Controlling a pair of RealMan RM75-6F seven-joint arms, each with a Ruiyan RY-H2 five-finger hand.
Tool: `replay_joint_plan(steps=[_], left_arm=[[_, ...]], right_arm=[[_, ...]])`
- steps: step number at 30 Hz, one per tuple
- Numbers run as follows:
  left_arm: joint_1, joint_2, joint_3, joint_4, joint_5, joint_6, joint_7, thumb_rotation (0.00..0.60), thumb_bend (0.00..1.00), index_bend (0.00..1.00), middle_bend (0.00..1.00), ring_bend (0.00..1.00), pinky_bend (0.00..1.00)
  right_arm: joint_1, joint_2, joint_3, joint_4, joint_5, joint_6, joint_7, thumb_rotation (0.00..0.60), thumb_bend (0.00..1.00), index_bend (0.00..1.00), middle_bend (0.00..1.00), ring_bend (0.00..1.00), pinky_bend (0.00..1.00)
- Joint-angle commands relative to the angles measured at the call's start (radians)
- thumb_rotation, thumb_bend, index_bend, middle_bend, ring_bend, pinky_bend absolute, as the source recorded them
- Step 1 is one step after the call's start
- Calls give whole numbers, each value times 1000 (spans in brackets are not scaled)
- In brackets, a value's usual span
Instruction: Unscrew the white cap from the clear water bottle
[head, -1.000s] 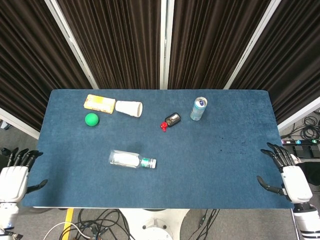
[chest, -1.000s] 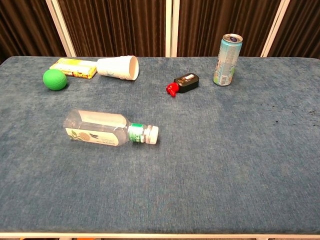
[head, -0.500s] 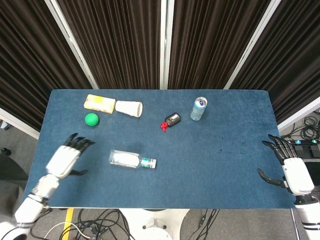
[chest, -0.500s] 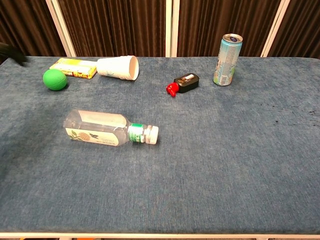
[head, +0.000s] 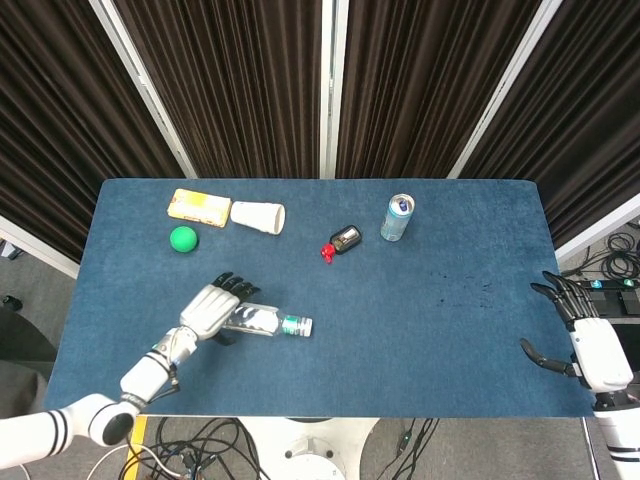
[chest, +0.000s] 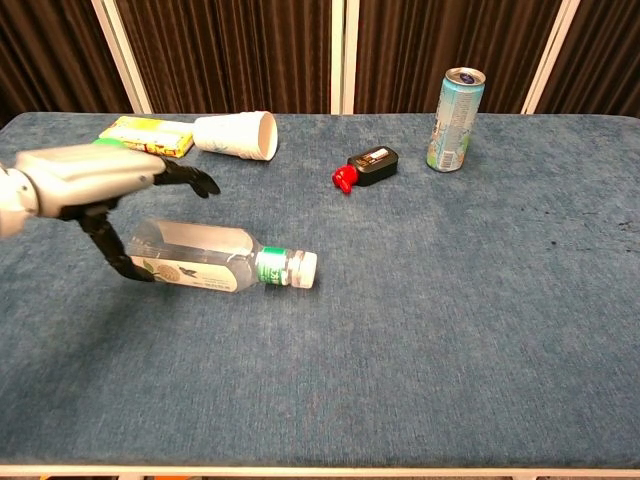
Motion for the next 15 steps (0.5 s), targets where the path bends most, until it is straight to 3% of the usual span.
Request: replay_joint_plan(steps=[1, 8, 11, 15], left_arm=[[-22, -63, -8, 50, -46, 3, 14, 600, 62, 209, 185, 105, 152], [-39, -134, -6, 136, -58, 20, -20, 600, 122, 344, 297, 221, 320], [-27, -159, -7, 172, -18, 66, -86, 600, 215, 465, 422, 351, 463], [-11, -162, 3, 204, 54, 100, -233, 600, 291, 562, 533, 455, 557]], right_arm=[[1, -4, 0, 3, -2, -1, 1, 600, 193, 140, 36, 0, 0], [7, -4, 2, -1, -10, -1, -1, 600, 193, 139, 36, 0, 0], [12, -2, 4, -6, -6, -7, 0, 600, 191, 139, 36, 0, 0], [28, 15, 10, -34, -10, -25, 13, 600, 179, 140, 36, 0, 0]])
